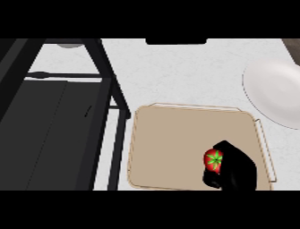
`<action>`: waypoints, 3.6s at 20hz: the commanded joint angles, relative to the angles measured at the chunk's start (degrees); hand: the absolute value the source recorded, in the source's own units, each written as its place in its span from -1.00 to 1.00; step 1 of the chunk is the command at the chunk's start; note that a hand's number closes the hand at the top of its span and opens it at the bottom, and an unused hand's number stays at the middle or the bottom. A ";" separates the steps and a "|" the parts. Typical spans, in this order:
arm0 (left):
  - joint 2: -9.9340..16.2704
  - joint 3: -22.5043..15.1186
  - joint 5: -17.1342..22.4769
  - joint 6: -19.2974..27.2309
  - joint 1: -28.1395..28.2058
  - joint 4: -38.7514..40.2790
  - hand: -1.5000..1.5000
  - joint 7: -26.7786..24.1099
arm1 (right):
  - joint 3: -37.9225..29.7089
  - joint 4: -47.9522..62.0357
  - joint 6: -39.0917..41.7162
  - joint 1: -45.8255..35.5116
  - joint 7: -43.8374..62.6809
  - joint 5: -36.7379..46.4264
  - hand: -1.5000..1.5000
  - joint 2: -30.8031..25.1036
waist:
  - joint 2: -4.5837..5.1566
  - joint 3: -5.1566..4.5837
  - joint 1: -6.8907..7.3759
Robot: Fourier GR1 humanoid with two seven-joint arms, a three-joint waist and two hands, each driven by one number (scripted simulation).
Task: Pick the tomato from the tray and place it in the plate
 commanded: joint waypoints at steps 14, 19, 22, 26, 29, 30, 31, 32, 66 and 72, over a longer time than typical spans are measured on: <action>-1.76 -2.83 -0.07 -2.55 3.15 4.37 0.00 3.53 | -7.21 17.53 -11.78 -31.26 6.41 7.89 1.00 2.07 | 2.37 -0.82 5.47; -1.57 -2.13 0.07 -2.49 2.30 4.35 0.00 4.59 | -11.21 22.90 -17.17 -41.66 9.81 17.57 1.00 2.09 | 2.07 -0.94 5.04; -2.81 -2.61 -0.02 -1.60 1.96 4.07 0.00 5.92 | -12.34 24.62 -23.08 -43.57 12.47 18.83 1.00 2.09 | 1.82 -0.86 4.30; -0.98 -1.26 0.52 -2.85 3.83 4.10 0.00 5.55 | -19.12 24.33 -28.32 -44.99 13.48 21.72 1.00 2.09 | 1.57 -0.87 2.92; -0.73 -0.77 0.61 -3.42 3.83 3.71 0.00 5.19 | -21.37 25.32 -35.52 -42.82 12.74 22.17 1.00 2.09 | 1.66 -0.80 2.33; -1.08 -0.84 0.56 -2.75 5.17 1.67 0.00 4.67 | -24.31 26.40 -37.31 -43.57 11.46 22.74 1.00 2.09 | 1.58 -0.78 2.70; -1.94 -1.99 -1.01 -1.51 4.93 2.42 0.00 4.77 | -26.55 27.20 -38.72 -44.40 9.98 22.50 1.00 1.45 | 1.76 -0.76 2.35; -1.67 0.01 0.52 -2.27 5.02 3.78 0.00 3.87 | -25.73 24.94 -41.52 -42.11 9.07 21.90 1.00 2.08 | 1.60 -0.80 1.51; -2.37 0.64 -0.51 -3.32 6.47 0.31 0.00 5.41 | -49.62 60.71 -44.13 -40.74 -29.75 -20.22 -1.00 -21.62 | 2.33 -0.27 2.18; -2.95 -1.30 -2.00 -2.67 9.21 -1.95 0.00 5.34 | -54.30 57.73 -46.34 -40.77 -47.12 -30.80 -1.00 -21.98 | 1.87 -0.19 2.14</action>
